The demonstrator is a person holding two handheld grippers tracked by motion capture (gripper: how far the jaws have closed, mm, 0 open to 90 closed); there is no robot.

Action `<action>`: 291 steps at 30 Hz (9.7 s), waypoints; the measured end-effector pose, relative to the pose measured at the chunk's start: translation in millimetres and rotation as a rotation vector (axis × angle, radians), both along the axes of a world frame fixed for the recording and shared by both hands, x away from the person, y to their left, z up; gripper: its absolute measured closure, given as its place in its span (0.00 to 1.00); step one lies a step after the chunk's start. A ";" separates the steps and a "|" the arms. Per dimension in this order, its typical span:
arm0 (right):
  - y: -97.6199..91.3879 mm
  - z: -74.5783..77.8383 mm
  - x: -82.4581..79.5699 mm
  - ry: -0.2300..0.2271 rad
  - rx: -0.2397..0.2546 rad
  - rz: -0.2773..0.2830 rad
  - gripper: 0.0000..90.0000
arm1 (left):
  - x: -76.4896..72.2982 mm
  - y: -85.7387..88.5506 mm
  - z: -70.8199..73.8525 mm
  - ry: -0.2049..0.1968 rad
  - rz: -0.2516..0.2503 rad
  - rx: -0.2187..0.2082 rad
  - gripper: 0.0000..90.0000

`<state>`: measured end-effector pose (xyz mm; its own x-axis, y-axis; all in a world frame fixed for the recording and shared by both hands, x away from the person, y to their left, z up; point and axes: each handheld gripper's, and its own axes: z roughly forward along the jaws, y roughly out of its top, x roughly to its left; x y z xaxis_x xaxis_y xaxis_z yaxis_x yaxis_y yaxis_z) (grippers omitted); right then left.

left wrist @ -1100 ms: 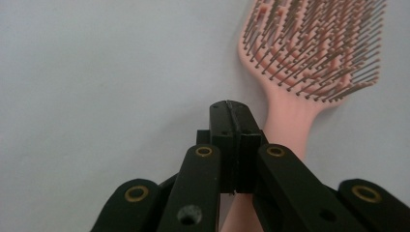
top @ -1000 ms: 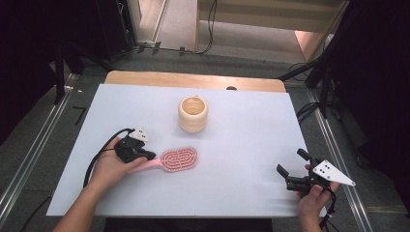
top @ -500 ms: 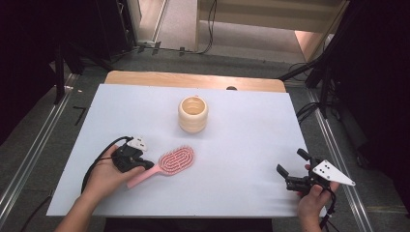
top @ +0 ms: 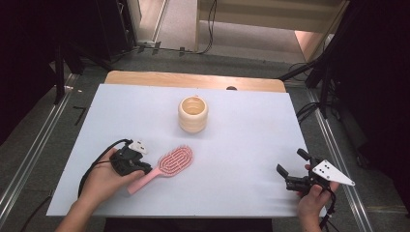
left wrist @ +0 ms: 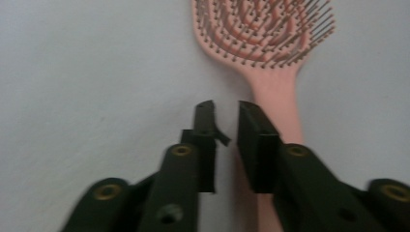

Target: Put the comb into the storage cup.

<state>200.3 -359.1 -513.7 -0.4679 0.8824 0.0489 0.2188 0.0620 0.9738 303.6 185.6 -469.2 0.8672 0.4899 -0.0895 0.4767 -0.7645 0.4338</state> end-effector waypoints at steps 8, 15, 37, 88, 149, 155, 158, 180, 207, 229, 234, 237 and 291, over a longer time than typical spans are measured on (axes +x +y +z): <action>0.0 0.0 0.1 0.002 0.002 0.000 0.00 | -4.1 -4.9 15.3 0.006 0.013 0.032 0.63; 0.0 0.0 0.3 0.002 0.002 0.001 0.00 | -8.3 -16.9 17.6 0.069 0.056 0.036 0.34; -0.1 -0.1 0.5 0.003 0.004 0.000 0.00 | -11.1 -35.2 9.0 0.124 0.116 0.187 0.59; -0.7 -0.7 1.8 0.008 0.008 -0.008 0.00 | -12.9 -69.8 -0.2 0.091 0.125 0.345 0.79; -1.5 -0.5 1.5 0.007 0.018 -0.012 0.00 | -4.0 -61.9 9.3 0.074 0.118 0.242 0.80; -1.1 -0.5 1.5 0.009 0.017 -0.011 0.00 | -4.4 -61.8 14.0 0.020 0.117 0.211 0.80; -1.3 -0.5 1.7 0.007 0.016 -0.013 0.00 | -2.8 -58.9 17.3 -0.010 0.129 0.178 0.80; -1.1 -0.5 1.5 0.009 0.017 -0.009 0.00 | -1.7 -49.0 30.2 -0.121 0.169 0.000 0.80; -0.4 -0.6 2.0 0.010 0.006 -0.006 0.00 | -4.3 -53.1 42.6 -0.239 0.162 -0.191 0.80; 0.6 -0.9 2.4 0.008 0.002 0.002 0.00 | 1.7 -57.9 45.5 -0.308 0.180 -0.339 0.80; 0.8 -1.0 2.3 0.004 0.004 0.007 0.00 | 3.8 -58.6 44.9 -0.323 0.186 -0.368 0.80; 0.6 -1.1 2.4 0.000 0.005 0.008 0.00 | 5.0 -58.9 45.3 -0.328 0.190 -0.386 0.80; 0.0 -1.2 2.5 -0.005 0.015 0.026 0.00 | 54.5 -69.2 65.6 -0.417 0.246 -0.604 0.80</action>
